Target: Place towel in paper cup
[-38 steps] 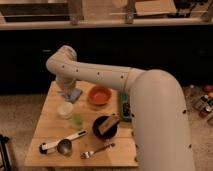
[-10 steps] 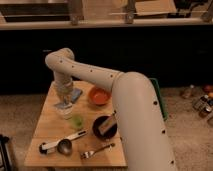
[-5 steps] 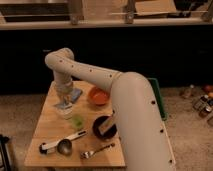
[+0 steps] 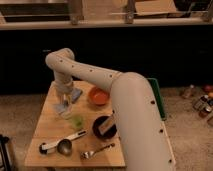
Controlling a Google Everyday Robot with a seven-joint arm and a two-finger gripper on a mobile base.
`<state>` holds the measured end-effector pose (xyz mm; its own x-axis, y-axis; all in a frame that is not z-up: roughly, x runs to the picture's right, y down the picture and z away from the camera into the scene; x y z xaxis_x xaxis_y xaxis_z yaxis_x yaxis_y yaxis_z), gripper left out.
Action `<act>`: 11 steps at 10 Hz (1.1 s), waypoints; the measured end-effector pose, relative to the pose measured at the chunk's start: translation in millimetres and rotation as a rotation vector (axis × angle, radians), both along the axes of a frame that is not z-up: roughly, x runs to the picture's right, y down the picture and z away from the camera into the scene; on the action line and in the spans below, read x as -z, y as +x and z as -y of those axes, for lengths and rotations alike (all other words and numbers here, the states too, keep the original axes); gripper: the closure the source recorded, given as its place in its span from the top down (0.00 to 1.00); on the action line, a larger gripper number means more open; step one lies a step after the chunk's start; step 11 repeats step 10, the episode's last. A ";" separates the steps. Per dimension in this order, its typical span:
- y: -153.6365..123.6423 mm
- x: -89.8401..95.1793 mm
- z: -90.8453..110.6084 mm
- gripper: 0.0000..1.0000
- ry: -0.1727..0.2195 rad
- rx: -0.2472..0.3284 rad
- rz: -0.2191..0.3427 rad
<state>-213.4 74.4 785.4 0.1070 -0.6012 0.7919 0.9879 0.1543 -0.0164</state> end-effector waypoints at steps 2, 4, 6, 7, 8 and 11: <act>-0.1 -0.2 -0.3 0.80 -0.001 0.000 0.002; -0.3 -0.5 -0.8 0.80 -0.002 0.001 0.002; -1.9 0.5 0.9 0.80 0.008 0.000 0.006; -2.0 1.1 2.0 0.80 0.013 -0.001 0.008; -2.0 1.5 4.1 0.80 0.024 -0.003 0.010; -2.3 3.1 8.5 0.80 0.047 -0.008 0.021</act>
